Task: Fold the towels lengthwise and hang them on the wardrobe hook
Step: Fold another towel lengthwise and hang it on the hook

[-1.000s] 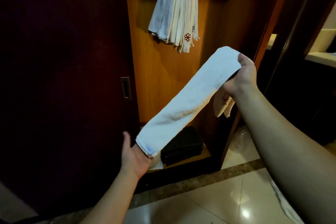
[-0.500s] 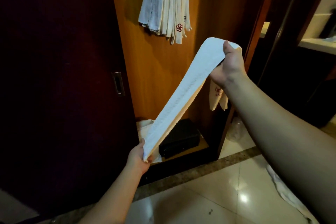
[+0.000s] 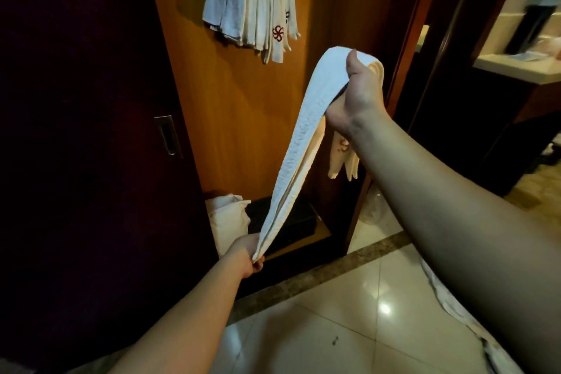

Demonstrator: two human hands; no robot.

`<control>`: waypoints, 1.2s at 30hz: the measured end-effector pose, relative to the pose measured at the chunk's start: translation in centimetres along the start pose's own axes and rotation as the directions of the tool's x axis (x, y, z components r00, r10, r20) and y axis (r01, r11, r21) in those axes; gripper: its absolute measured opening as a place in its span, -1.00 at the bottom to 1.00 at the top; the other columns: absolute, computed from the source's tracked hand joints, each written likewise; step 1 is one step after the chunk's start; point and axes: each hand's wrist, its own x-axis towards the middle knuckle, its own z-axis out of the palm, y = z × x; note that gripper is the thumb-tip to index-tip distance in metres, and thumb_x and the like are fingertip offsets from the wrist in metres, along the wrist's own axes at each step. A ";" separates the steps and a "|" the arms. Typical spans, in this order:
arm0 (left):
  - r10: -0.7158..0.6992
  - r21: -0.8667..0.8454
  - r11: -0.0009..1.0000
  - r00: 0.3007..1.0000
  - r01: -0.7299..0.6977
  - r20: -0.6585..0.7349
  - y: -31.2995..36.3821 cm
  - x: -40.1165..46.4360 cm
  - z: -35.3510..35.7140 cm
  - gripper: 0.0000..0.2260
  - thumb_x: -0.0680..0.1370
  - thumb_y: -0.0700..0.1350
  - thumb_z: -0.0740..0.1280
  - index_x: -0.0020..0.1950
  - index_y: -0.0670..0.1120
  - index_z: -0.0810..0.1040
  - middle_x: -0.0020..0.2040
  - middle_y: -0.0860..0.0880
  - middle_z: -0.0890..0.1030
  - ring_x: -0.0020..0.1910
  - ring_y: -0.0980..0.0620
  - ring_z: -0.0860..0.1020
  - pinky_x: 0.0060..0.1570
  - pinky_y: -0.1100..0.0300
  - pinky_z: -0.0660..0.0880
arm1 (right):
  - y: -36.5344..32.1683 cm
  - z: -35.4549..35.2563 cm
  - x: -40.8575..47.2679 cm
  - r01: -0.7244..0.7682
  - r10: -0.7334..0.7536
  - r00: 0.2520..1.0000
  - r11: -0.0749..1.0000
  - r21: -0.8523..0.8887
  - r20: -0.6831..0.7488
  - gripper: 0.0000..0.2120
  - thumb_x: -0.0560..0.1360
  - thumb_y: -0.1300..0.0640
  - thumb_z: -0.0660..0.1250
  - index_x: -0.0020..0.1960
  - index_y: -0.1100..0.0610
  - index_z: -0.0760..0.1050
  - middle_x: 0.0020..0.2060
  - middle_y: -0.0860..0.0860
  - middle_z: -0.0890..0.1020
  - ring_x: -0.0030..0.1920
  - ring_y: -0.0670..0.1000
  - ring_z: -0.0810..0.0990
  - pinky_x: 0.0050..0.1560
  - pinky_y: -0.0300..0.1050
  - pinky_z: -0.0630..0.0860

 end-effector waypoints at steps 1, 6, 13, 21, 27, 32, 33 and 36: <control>-0.013 0.002 1.000 1.000 0.013 -0.013 0.6 0.3 0.2 -0.73 0.61 -0.09 0.33 -0.27 -0.16 0.57 -0.38 -0.10 0.49 -0.41 0.01 0.41 -0.49 0.23 0.33 | -0.3 0.5 0.2 0.017 -0.017 1.000 1.000 -0.023 0.002 -0.53 0.65 -0.12 0.15 0.40 0.19 0.35 0.20 0.20 0.58 0.17 0.19 0.58 0.34 0.16 0.45; 0.166 -0.116 0.973 0.951 -0.202 -0.263 5.6 0.0 0.6 -0.82 0.59 -0.04 0.33 -0.05 -0.14 0.60 -0.21 -0.09 0.52 -0.31 -0.01 0.44 -0.33 0.14 0.39 | -1.0 3.5 1.7 0.071 -0.066 0.997 0.989 -0.128 0.045 -0.56 0.67 -0.11 0.14 0.31 0.23 0.43 0.13 0.19 0.62 0.14 0.17 0.61 0.33 0.12 0.47; 0.756 -0.222 0.639 0.654 -0.736 0.007 13.2 -12.1 4.5 -0.55 0.70 0.12 0.01 0.10 -0.18 0.54 -0.10 -0.14 0.66 -0.14 -0.06 0.66 -0.07 0.07 0.56 | -1.0 8.4 3.2 0.170 -0.173 0.984 0.846 -0.504 0.043 -0.35 0.61 -0.24 0.16 0.35 0.32 0.40 0.39 0.32 0.43 0.36 0.30 0.46 0.42 0.27 0.34; 0.793 -0.017 0.580 0.559 -0.815 0.241 17.4 -14.7 8.1 -0.02 0.28 0.64 -0.10 0.55 0.11 0.23 0.50 0.02 0.37 0.46 -0.01 0.35 0.48 -0.12 0.21 | -3.1 12.0 6.2 0.359 -0.245 0.932 0.515 -0.779 0.268 -0.54 0.69 -0.16 0.03 0.01 0.22 0.45 -0.27 0.09 0.55 -0.34 -0.09 0.59 -0.25 -0.03 0.65; 0.770 -0.045 0.638 0.637 -0.768 0.049 23.4 -12.9 8.9 -0.09 0.38 0.51 -0.12 0.60 0.02 0.15 0.58 -0.04 0.23 0.55 -0.05 0.21 0.51 -0.01 0.12 | -4.8 12.8 8.7 0.428 -0.299 0.903 0.548 -0.719 0.309 -0.60 0.69 -0.12 0.05 0.01 0.16 0.48 0.03 0.31 0.63 -0.03 0.24 0.66 -0.01 0.19 0.65; 0.829 -0.103 0.551 0.558 -0.828 -0.049 27.9 -9.4 10.4 0.13 0.21 0.68 -0.15 0.58 0.00 0.22 0.53 0.01 0.32 0.43 0.05 0.38 0.45 0.05 0.21 | -6.0 10.5 13.0 0.447 -0.331 0.890 0.503 -0.740 0.313 -0.42 0.69 -0.14 0.05 0.24 0.38 0.50 0.08 0.33 0.63 0.05 0.29 0.64 0.13 0.20 0.57; 0.842 -0.118 0.522 0.533 -0.845 -0.083 28.7 -8.8 10.8 0.22 0.10 0.73 -0.15 0.55 0.01 0.28 0.46 0.02 0.41 0.31 0.04 0.45 0.34 0.05 0.26 | -6.4 9.8 14.1 0.446 -0.334 0.889 0.470 -0.762 0.314 -0.40 0.69 -0.15 0.04 0.22 0.39 0.50 0.12 0.34 0.61 0.10 0.31 0.61 0.17 0.18 0.53; 0.847 -0.270 0.487 0.525 -0.830 -0.087 31.2 -9.9 11.9 -0.10 0.26 0.60 0.04 0.43 0.08 0.38 0.42 0.01 0.47 0.40 -0.03 0.40 0.24 0.12 0.30 | -7.7 7.6 17.9 0.434 -0.320 0.892 0.417 -0.799 0.318 -0.52 0.68 -0.18 0.03 0.13 0.19 0.51 0.13 0.26 0.60 -0.10 0.09 0.57 0.12 -0.01 0.44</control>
